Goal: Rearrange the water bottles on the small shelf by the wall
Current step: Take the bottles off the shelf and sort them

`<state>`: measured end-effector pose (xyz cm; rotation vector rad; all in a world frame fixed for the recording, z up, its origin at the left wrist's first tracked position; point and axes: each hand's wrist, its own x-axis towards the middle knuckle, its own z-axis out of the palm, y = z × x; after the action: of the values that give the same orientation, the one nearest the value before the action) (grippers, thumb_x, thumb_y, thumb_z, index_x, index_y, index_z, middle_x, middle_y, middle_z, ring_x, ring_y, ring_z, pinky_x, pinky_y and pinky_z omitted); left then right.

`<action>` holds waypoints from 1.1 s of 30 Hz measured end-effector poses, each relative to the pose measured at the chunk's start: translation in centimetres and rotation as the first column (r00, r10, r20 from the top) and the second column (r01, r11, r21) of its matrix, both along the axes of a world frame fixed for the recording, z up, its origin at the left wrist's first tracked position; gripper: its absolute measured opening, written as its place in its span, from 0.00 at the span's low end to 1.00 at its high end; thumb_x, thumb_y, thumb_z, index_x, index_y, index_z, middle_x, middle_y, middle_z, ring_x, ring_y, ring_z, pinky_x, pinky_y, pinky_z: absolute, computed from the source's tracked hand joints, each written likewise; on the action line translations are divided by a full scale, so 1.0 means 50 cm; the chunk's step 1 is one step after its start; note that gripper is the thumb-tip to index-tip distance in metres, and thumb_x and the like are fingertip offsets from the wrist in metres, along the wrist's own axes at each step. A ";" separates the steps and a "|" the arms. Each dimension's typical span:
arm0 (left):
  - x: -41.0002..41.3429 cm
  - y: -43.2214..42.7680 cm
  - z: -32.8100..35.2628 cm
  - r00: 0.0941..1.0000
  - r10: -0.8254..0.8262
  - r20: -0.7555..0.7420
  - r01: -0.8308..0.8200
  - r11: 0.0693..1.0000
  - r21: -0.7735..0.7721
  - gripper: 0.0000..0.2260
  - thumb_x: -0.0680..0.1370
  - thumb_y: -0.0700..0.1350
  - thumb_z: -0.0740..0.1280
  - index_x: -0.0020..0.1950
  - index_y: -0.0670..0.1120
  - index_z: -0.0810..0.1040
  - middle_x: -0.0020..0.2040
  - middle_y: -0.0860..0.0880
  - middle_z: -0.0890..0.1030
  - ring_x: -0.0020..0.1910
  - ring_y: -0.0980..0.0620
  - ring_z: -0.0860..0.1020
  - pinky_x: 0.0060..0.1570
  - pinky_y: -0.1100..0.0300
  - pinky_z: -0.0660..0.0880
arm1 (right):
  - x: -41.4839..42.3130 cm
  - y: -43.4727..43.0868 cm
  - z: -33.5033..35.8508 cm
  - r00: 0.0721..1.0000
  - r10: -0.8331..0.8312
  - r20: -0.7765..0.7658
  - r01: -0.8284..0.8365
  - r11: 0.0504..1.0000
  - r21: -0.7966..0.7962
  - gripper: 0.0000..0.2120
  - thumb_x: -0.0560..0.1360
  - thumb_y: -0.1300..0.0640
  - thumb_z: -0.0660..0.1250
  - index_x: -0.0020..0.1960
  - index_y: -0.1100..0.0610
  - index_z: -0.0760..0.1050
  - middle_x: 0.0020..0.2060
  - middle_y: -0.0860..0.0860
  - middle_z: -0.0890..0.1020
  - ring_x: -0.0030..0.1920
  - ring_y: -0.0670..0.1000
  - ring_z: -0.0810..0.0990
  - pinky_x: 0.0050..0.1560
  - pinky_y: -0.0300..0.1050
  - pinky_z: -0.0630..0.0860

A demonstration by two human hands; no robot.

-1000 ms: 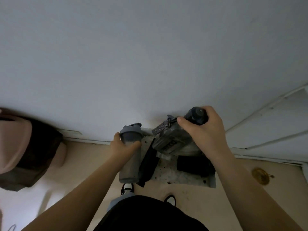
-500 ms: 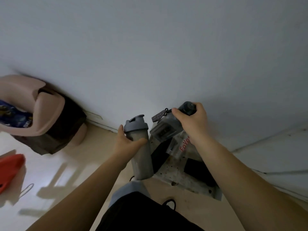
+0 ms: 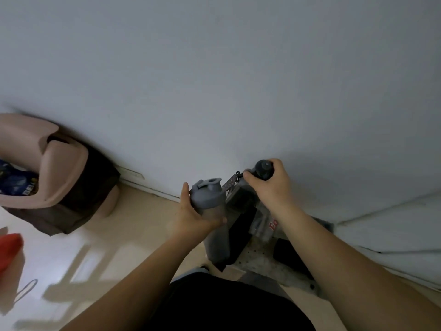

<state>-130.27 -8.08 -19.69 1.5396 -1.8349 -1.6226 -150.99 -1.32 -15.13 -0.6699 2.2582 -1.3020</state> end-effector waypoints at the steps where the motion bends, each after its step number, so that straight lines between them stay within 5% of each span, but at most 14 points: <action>1: -0.002 -0.001 -0.001 1.000 0.004 -0.004 -0.004 1.000 -0.011 0.67 0.52 0.61 0.84 0.81 0.59 0.46 0.72 0.54 0.70 0.67 0.50 0.75 0.62 0.45 0.78 | 0.000 -0.003 0.002 1.000 0.012 -0.021 -0.012 1.000 0.017 0.19 0.70 0.51 0.79 0.54 0.52 0.73 0.44 0.43 0.81 0.45 0.43 0.80 0.50 0.46 0.79; 4: -0.010 -0.003 -0.009 0.999 0.030 -0.020 -0.031 0.999 -0.028 0.67 0.52 0.60 0.84 0.81 0.58 0.46 0.70 0.56 0.70 0.66 0.51 0.75 0.62 0.45 0.78 | 0.006 -0.008 -0.001 0.995 0.055 -0.085 -0.051 0.997 0.050 0.18 0.71 0.52 0.78 0.53 0.52 0.72 0.42 0.40 0.79 0.41 0.35 0.78 0.41 0.29 0.71; 11: -0.019 0.014 -0.029 0.997 0.049 -0.062 -0.053 0.997 -0.057 0.67 0.53 0.61 0.85 0.80 0.63 0.45 0.73 0.55 0.69 0.70 0.54 0.73 0.66 0.47 0.76 | 0.032 0.007 -0.074 0.987 0.145 -0.067 -0.138 0.985 0.102 0.19 0.71 0.49 0.79 0.53 0.49 0.71 0.45 0.41 0.78 0.47 0.45 0.77 0.42 0.25 0.67; 15: -0.026 0.023 -0.024 0.999 0.000 -0.034 -0.006 0.987 -0.161 0.59 0.56 0.59 0.84 0.79 0.58 0.52 0.73 0.54 0.69 0.67 0.55 0.73 0.63 0.58 0.76 | 0.016 -0.010 -0.083 0.983 0.165 -0.077 -0.153 0.979 0.136 0.22 0.70 0.43 0.78 0.54 0.48 0.70 0.48 0.46 0.80 0.50 0.50 0.80 0.49 0.46 0.76; 18: -0.039 0.032 -0.019 0.998 0.026 -0.057 -0.037 0.978 -0.203 0.49 0.58 0.52 0.83 0.73 0.58 0.60 0.66 0.54 0.72 0.61 0.56 0.76 0.52 0.72 0.74 | 0.005 -0.009 -0.077 0.966 0.246 -0.076 -0.227 0.954 0.197 0.24 0.69 0.38 0.76 0.55 0.47 0.69 0.50 0.45 0.78 0.50 0.49 0.78 0.46 0.45 0.74; 21: -0.051 0.032 -0.018 0.998 0.027 -0.062 -0.040 0.974 -0.224 0.44 0.59 0.50 0.81 0.68 0.62 0.60 0.62 0.55 0.73 0.59 0.55 0.78 0.52 0.65 0.78 | -0.012 0.004 -0.071 0.961 0.275 -0.022 -0.263 0.938 0.226 0.31 0.68 0.27 0.68 0.62 0.45 0.71 0.58 0.41 0.77 0.59 0.46 0.77 0.56 0.48 0.77; 24: -0.065 0.031 -0.023 0.999 0.011 -0.049 -0.022 0.971 -0.240 0.44 0.59 0.50 0.81 0.69 0.63 0.60 0.62 0.56 0.73 0.59 0.54 0.77 0.54 0.55 0.80 | -0.032 0.023 -0.060 0.972 0.231 0.034 -0.233 0.958 0.170 0.33 0.75 0.28 0.59 0.70 0.49 0.72 0.66 0.44 0.77 0.66 0.45 0.75 0.67 0.50 0.73; 29: -0.085 0.038 -0.035 0.998 -0.037 -0.042 0.025 0.966 -0.256 0.45 0.60 0.47 0.83 0.70 0.60 0.61 0.63 0.54 0.73 0.58 0.54 0.77 0.54 0.54 0.80 | -0.063 0.052 -0.064 0.998 0.068 0.011 -0.068 0.992 0.108 0.16 0.84 0.44 0.57 0.49 0.51 0.77 0.41 0.46 0.80 0.41 0.40 0.77 0.43 0.43 0.73; 33: -0.091 0.038 -0.039 0.996 -0.077 -0.046 0.064 0.971 -0.232 0.46 0.61 0.47 0.84 0.70 0.62 0.60 0.61 0.58 0.73 0.58 0.56 0.77 0.53 0.58 0.79 | -0.134 0.083 -0.089 0.993 -0.110 -0.031 0.114 0.970 0.213 0.11 0.83 0.52 0.60 0.46 0.55 0.75 0.40 0.50 0.78 0.43 0.52 0.79 0.37 0.41 0.68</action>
<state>-134.82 -6.19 -21.65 1.3331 -1.9883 -1.4065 -157.70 2.83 -19.58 -0.4860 2.4385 -1.0823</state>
